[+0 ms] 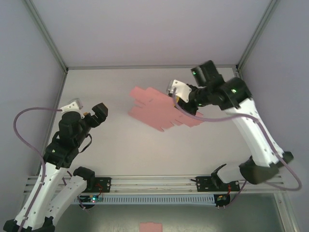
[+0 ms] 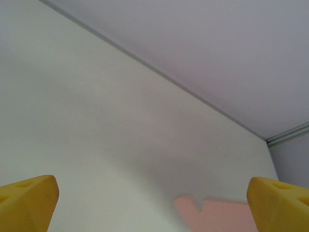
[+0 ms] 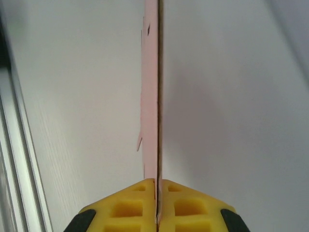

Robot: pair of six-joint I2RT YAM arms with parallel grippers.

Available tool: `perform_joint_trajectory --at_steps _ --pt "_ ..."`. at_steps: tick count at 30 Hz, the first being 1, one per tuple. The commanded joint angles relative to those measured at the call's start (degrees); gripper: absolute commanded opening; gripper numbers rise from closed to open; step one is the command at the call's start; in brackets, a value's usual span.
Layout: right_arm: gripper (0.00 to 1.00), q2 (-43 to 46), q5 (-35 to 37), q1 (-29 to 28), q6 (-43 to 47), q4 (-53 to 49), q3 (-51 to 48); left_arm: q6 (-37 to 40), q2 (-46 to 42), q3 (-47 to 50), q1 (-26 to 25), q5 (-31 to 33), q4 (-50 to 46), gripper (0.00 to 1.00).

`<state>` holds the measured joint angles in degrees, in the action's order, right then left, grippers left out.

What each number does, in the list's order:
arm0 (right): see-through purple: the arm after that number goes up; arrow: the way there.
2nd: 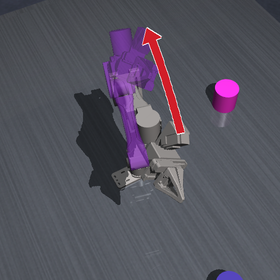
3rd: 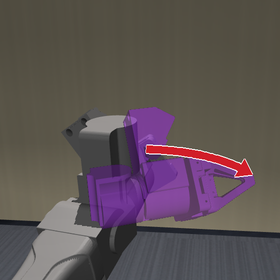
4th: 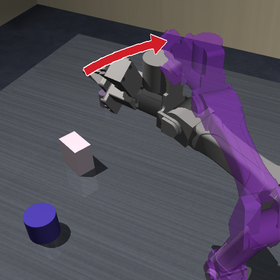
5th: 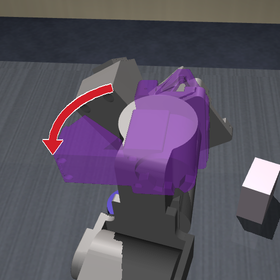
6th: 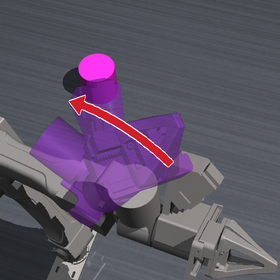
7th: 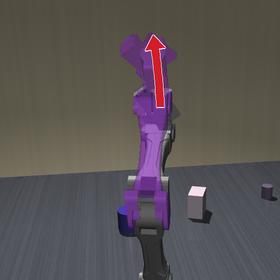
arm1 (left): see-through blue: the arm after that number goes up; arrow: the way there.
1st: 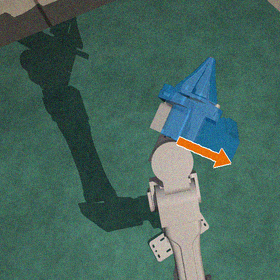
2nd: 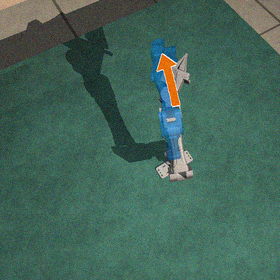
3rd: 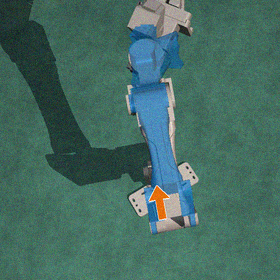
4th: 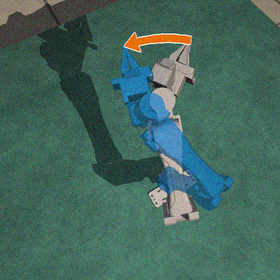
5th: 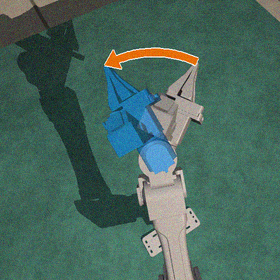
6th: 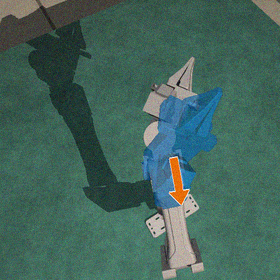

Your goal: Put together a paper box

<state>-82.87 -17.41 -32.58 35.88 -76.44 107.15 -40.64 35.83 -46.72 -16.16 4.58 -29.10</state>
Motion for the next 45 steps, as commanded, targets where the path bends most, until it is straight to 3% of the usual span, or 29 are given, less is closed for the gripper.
perform_joint_trajectory --at_steps 1,5,10,13,18,21,24,28,32,37,42,45 --pt "0.0 -5.44 2.43 0.83 10.13 -6.24 -0.11 1.58 1.78 0.75 -0.49 0.07 -0.09 1.0" --pt "0.0 -11.01 9.76 0.2 15.46 4.48 -2.56 1.27 4.68 1.4 -0.44 -1.42 1.39 1.0" --pt "0.0 -12.92 26.26 -3.88 22.58 31.21 -16.75 0.67 7.35 2.89 -0.44 -1.22 2.53 1.0" --pt "0.0 -14.2 32.26 -5.98 27.05 44.63 -23.47 0.46 8.27 2.81 -0.36 -0.4 2.01 1.0" --pt "0.0 -15.09 31.78 -6.53 25.91 56.19 -27.57 1.22 8.29 3.92 -0.24 0.42 2.5 1.0" --pt "0.0 -13.84 32.39 -7.66 27.25 62.89 -32.45 3.59 9.13 6.01 -0.27 -2.89 6.02 1.0" --pt "0.0 -13.08 31.86 -8.46 28.54 63.83 -34.82 5.55 11.87 7.04 -0.21 -6.97 9.91 1.0" --pt "0.0 -11.7 27.95 -8.23 27.57 56.11 -32.6 12.12 16.75 4.85 -0.19 -12.24 13.5 1.0" --pt "0.0 -10.82 23.29 -7.86 28.26 47.31 -29.15 27.91 19.67 2.64 -0.2 -17.88 18.43 1.0" --pt "0.0 -12.09 20.24 -7.06 28.97 37.49 -22.47 49.88 22.97 -1.03 -0.44 -34.86 18.4 0.98" --pt "0.0 -13.71 17.35 -6.53 27.93 30.95 -16.89 58.92 28.82 -8.01 -0.78 -41.9 11.25 0.78" --pt "0.0 -14.4 15.35 -6.36 28.06 28.13 -14.34 60.87 31.57 -11.16 -1.24 -42.77 10.03 0.69"
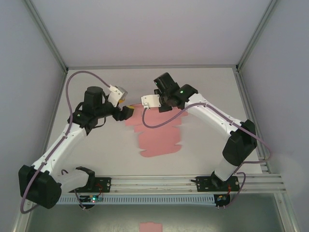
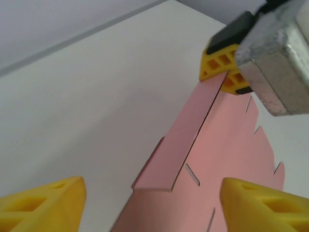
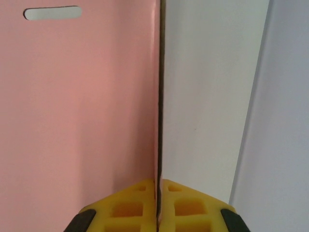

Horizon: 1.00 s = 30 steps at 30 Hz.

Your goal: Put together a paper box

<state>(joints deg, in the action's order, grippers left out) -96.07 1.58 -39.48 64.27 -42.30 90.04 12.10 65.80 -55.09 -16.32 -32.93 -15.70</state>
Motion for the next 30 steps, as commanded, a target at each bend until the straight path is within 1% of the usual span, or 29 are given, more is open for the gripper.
perform_joint_trajectory --at_steps 1,2,4,7,8,9,13,14,15,19,20,21,23,26,30 --pt "0.0 -1.37 -4.21 0.57 -0.37 -6.54 3.39 8.72 2.32 -3.62 -1.22 -5.88 -3.54 0.68" --pt "0.0 -1.4 -4.78 0.68 -0.49 -7.06 4.1 9.27 3.0 -4.29 -1.3 -6.54 -3.57 0.66" --pt "0.0 -1.77 -5.16 0.81 -0.9 -7.54 5.17 11.08 4.11 -5.66 -1.83 -7.33 -4.6 0.66" --pt "0.0 -2.81 -5.25 0.81 -0.81 -9.67 7.1 12.98 5.57 -7.52 -2.95 -6.83 -5.75 0.63" --pt "0.0 -3.22 -5.21 0.81 -1.18 -10.16 7.87 13.92 6.11 -8.28 -3.47 -6.4 -6.66 0.58" --pt "0.0 -3.46 -5.24 0.8 -2.04 -10.33 8.41 14.24 6.49 -8.92 -3.95 -5.5 -7.2 0.55" --pt "0.0 -3.38 -5.32 1.03 -2.9 -10.3 9.18 14.36 7.49 -9.86 -5.47 0.2 -7.51 0.38" --pt "0.0 -3.34 -5.28 1.16 -3.2 -10.02 9.25 14.31 7.46 -9.79 -5.56 1.28 -7.58 0.36" --pt "0.0 -3.2 -5.28 1.33 -3.44 -10.15 9.36 14.36 7.28 -9.77 -5.7 2.27 -7.96 0.35" --pt "0.0 -2.9 -5.4 1.87 -3.89 -10.68 9.8 14.53 5.85 -8.31 -5.83 5.05 -7.59 0.39" --pt "0.0 -2.89 -5.73 1.87 -3.81 -11.24 9.94 14.19 5.59 -7.83 -5.79 5.57 -6.83 0.38" --pt "0.0 -2.88 -6.12 1.79 -3.72 -11.69 10.02 13.89 5.56 -7.67 -5.83 5.74 -6.2 0.35" --pt "0.0 -2.93 -6.57 1.7 -3.81 -11.79 9.98 13.41 5.94 -8.13 -5.85 4.24 -5.74 0.29" --pt "0.0 -3.05 -7.33 1.52 -4.57 -11.42 9.95 13.83 7.33 -9.69 -6.28 1.12 -6.54 0.28" --pt "0.0 -2.92 -7.61 1.34 -5.27 -11.36 10.48 14.39 9.36 -11.37 -7.18 1.51 -7.04 0.27"
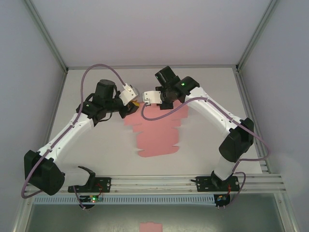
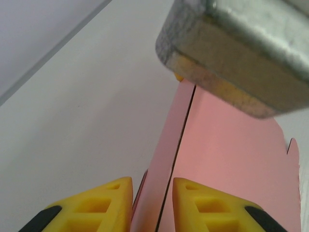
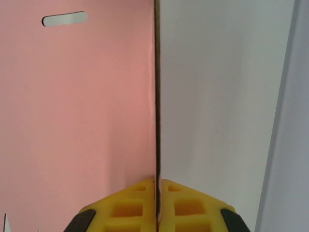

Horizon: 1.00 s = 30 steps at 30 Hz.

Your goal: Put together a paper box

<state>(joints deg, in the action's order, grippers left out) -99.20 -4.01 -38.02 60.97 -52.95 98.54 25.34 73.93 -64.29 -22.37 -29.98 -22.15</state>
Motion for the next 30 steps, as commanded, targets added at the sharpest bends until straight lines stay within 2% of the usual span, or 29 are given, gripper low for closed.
perform_joint_trajectory --at_steps 1,7,8,14,17,20,24,26,30 --pt "0.0 0.28 -2.07 -0.08 -2.23 -0.72 2.22 1.29 1.55 -2.44 -1.23 -1.45 -0.78 0.24" --pt "0.0 1.26 -2.56 -0.21 -3.83 -0.02 1.75 -1.0 1.95 -2.29 -2.1 1.68 2.34 0.02" --pt "0.0 1.44 -2.83 -0.21 -4.6 0.55 1.59 -1.57 1.96 -2.01 -2.42 2.53 3.52 0.0" --pt "0.0 1.85 -4.29 0.32 -12.57 4.32 2.68 -5.68 2.33 -0.65 -4.47 7.77 10.66 0.0" --pt "0.0 1.28 -4.76 -0.29 -18.48 7.26 3.74 -11.91 3.44 -1.58 -5.79 11.43 14.66 0.0" --pt "0.0 0.03 -4.54 -1.34 -24.73 7.95 6.11 -18.31 4.84 -0.56 -7.98 18.72 21.34 0.02" --pt "0.0 -2.65 -3.76 -1.7 -35.48 6.22 11.88 -16.47 7.7 1.8 -12.66 29.19 27.95 0.0" --pt "0.0 -3.59 -4.09 -1.79 -38.85 5.03 14.26 -18.69 9.47 1.51 -14.27 32.75 30.01 0.0" --pt "0.0 -4.28 -4.35 -2.45 -42.57 6.02 15.19 -29.34 12.29 1.93 -14.56 32.72 35.54 0.0"
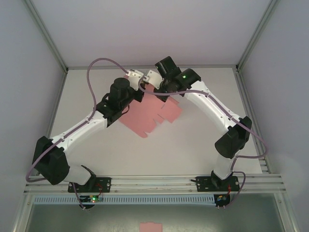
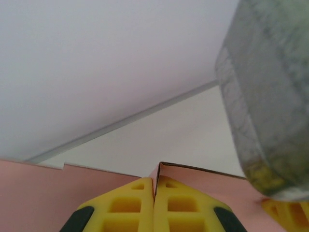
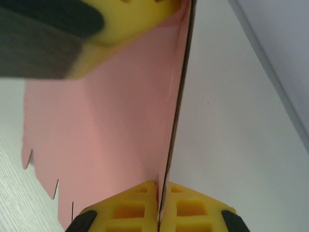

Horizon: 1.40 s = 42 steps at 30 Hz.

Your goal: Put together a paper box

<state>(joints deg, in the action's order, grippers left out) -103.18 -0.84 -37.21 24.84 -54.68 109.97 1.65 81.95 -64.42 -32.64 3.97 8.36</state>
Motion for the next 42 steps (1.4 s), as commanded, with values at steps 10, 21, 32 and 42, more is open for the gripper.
perform_joint_trajectory --at_steps 10,21,32,42 --pt "0.0 0.13 -8.17 -3.39 -9.47 11.98 2.21 -12.26 8.55 3.81 -6.37 -5.52 14.65 0.05" --pt "0.0 6.02 -4.43 -1.03 8.93 13.31 -8.48 -11.76 -5.42 7.82 -4.75 -0.27 -1.88 0.64" --pt "0.0 11.11 -9.48 2.14 13.59 13.44 -13.1 -18.05 -30.74 22.66 15.85 -16.0 -17.93 1.0" --pt "0.0 6.77 -21.13 3.9 14.68 3.05 -4.72 -12.89 -31.41 26.16 22.53 -28.14 -12.23 1.0"
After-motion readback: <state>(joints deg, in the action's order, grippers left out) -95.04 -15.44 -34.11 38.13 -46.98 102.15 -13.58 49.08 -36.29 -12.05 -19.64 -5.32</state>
